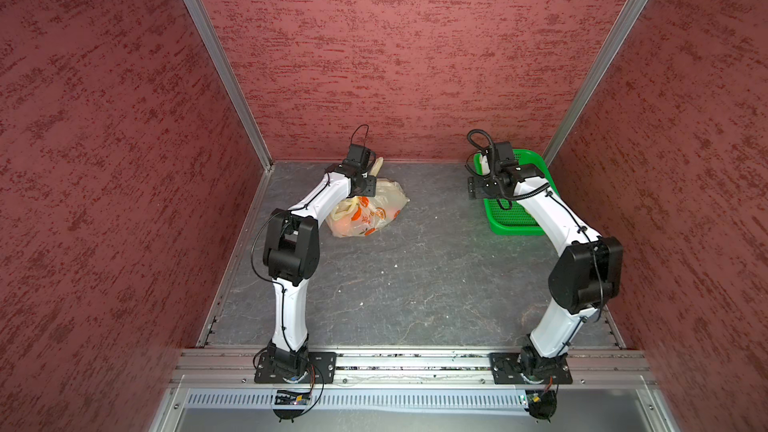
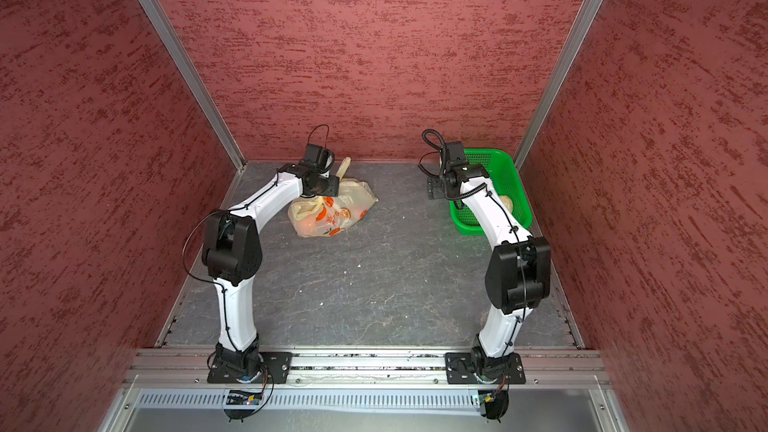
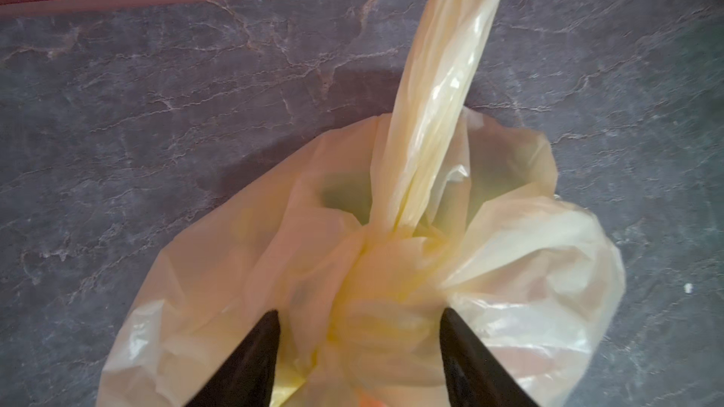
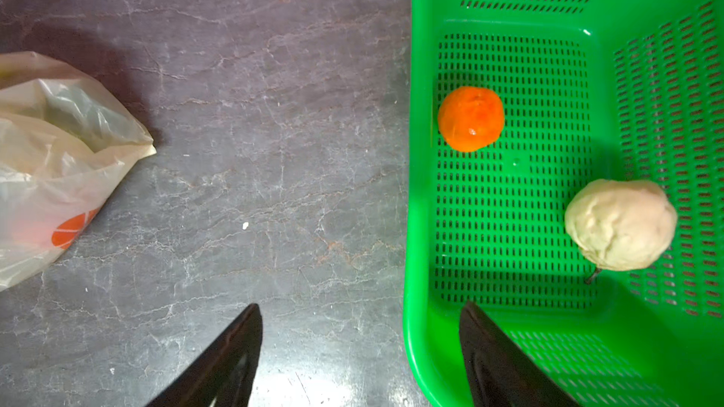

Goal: Untie the knot of the plastic bag and take out the fruit

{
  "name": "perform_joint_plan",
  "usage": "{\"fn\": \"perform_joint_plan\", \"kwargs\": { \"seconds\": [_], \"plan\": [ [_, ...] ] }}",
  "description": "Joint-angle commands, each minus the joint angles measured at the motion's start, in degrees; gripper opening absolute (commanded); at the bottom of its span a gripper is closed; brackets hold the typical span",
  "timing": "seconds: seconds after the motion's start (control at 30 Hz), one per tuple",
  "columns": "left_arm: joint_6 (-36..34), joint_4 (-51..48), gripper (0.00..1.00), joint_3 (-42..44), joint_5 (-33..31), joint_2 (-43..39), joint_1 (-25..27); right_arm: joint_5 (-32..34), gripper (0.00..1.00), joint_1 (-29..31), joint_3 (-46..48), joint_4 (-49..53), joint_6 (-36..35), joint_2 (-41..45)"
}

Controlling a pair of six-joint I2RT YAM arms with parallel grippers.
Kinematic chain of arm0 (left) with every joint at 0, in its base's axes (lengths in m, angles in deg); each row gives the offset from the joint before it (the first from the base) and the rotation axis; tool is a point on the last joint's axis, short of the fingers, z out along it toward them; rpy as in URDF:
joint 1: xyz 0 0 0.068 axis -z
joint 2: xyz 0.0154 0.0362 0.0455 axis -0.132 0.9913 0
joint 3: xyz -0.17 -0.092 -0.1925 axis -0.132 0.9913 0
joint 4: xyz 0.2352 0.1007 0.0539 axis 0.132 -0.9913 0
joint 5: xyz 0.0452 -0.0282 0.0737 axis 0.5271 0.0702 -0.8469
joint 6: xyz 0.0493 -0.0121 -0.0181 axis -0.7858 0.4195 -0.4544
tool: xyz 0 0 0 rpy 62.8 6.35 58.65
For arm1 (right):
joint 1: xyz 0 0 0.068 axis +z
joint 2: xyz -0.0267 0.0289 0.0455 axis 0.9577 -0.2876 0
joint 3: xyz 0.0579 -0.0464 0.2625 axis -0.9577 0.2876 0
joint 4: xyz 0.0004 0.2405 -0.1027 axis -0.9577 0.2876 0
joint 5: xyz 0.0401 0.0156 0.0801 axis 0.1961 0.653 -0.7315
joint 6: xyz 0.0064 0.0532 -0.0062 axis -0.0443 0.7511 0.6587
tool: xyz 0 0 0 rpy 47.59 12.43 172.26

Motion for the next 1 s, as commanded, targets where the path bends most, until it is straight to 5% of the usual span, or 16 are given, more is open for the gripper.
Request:
{"fn": "perform_joint_plan", "kwargs": {
  "seconds": [0.0, 0.1, 0.2, 0.53, 0.97],
  "plan": [
    [-0.54, -3.84, 0.42, -1.74, 1.07, 1.48, -0.23, -0.59, 0.81, 0.20, 1.64, 0.42, 1.36, 3.43],
    [0.09, -2.94, 0.13, -1.27, 2.03, 1.61, 0.06, -0.68, 0.81, 0.20, 3.24, -0.52, 1.76, 4.08],
    [0.87, -3.46, 0.00, -1.16, 2.41, 0.98, 0.94, -1.39, 0.81, 0.25, 3.89, -1.21, 2.08, 4.02],
    [7.69, -5.15, 0.00, 7.03, 7.42, -8.58, 5.98, -4.50, 0.81, 0.29, 4.54, -2.83, 2.35, 4.01],
    [27.82, -3.76, 0.00, 13.62, 11.65, -15.45, 20.04, -9.68, 0.81, 1.59, 13.42, -6.72, 2.39, 8.15]
  ]
}}
